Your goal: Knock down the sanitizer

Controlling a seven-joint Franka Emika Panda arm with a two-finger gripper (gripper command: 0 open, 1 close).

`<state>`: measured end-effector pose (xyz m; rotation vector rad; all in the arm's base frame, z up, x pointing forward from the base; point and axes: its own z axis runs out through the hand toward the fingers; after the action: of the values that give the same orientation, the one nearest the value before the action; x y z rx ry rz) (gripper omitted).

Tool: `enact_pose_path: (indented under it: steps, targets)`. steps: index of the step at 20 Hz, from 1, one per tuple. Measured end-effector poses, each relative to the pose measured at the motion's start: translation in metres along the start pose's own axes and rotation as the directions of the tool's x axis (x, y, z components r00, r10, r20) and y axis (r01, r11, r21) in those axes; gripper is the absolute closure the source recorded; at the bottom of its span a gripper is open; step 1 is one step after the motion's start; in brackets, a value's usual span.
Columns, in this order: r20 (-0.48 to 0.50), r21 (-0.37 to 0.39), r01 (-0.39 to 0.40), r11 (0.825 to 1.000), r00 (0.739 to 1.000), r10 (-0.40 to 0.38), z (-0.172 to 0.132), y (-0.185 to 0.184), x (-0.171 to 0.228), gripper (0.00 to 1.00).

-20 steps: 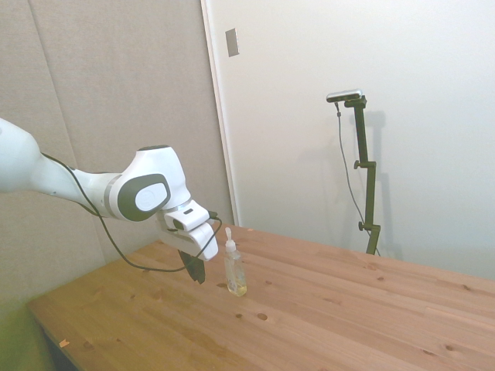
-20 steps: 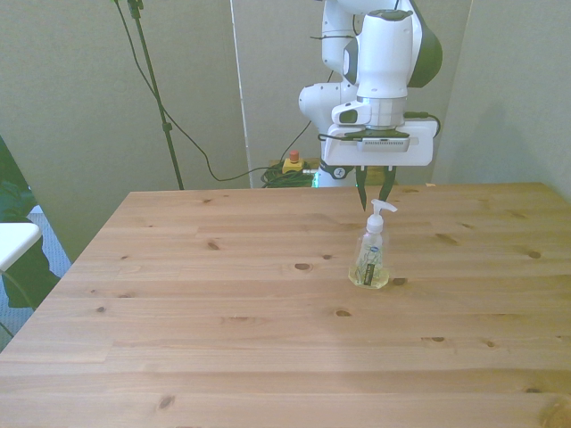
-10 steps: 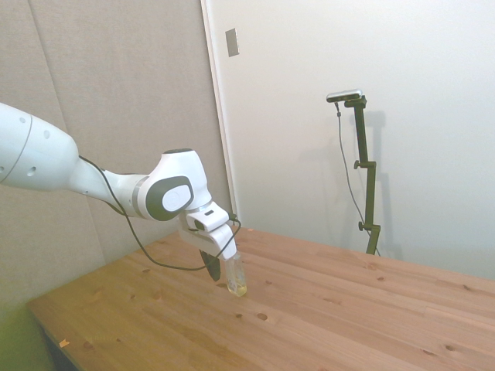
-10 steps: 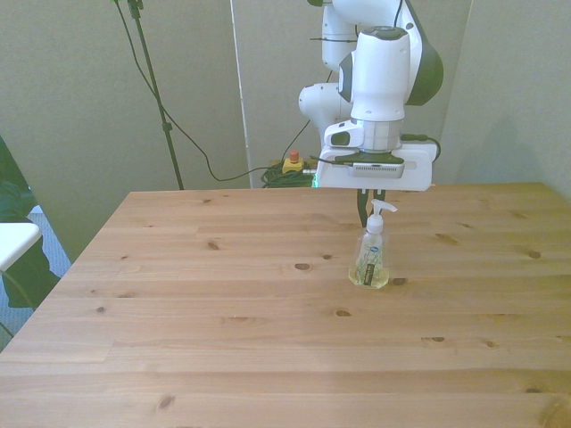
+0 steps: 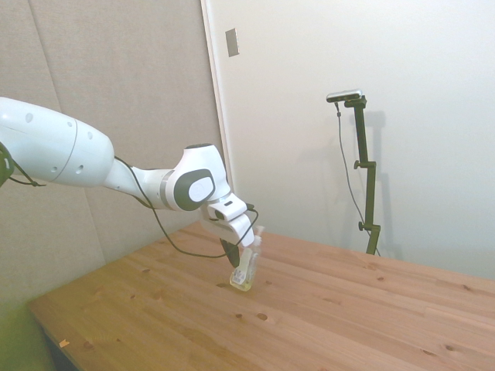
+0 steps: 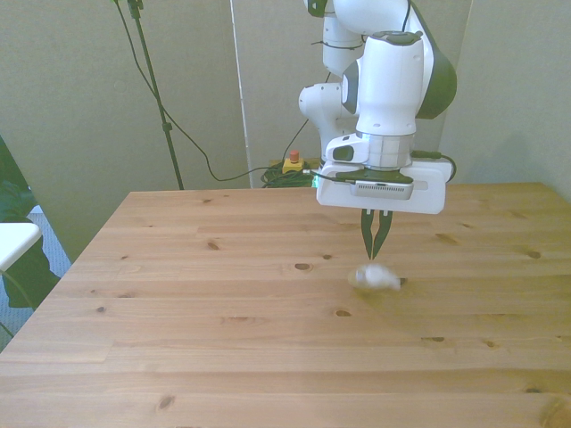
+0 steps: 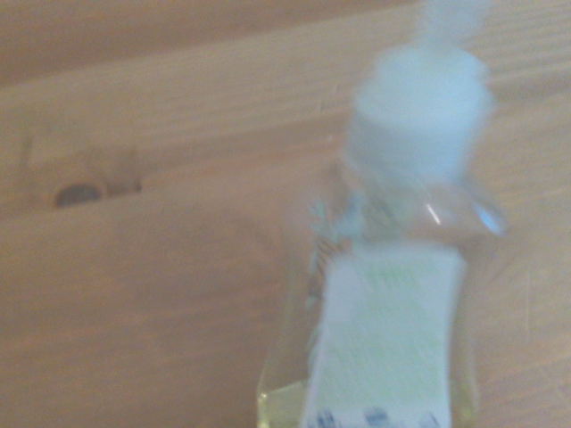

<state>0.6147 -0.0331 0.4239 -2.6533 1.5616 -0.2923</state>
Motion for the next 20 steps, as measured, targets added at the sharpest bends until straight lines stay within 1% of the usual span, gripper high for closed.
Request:
enact_pose_path:
  steps: [4, 11, 12, 16, 20]
  targets:
    - [-0.018, 0.011, -0.030, 0.999, 0.999, 0.030, -0.003, -0.007, 0.018, 1.00]
    - [-0.028, 0.016, -0.044, 0.999, 0.999, 0.045, -0.006, -0.010, 0.029, 1.00]
    - [-0.026, 0.015, -0.040, 0.999, 0.999, 0.041, -0.005, -0.011, 0.026, 0.00]
    - [-0.006, -0.001, -0.005, 1.000, 1.000, 0.005, -0.002, -0.010, 0.003, 0.00]
    - [0.007, -0.007, 0.022, 1.000, 1.000, -0.022, -0.010, 0.003, -0.019, 0.00]
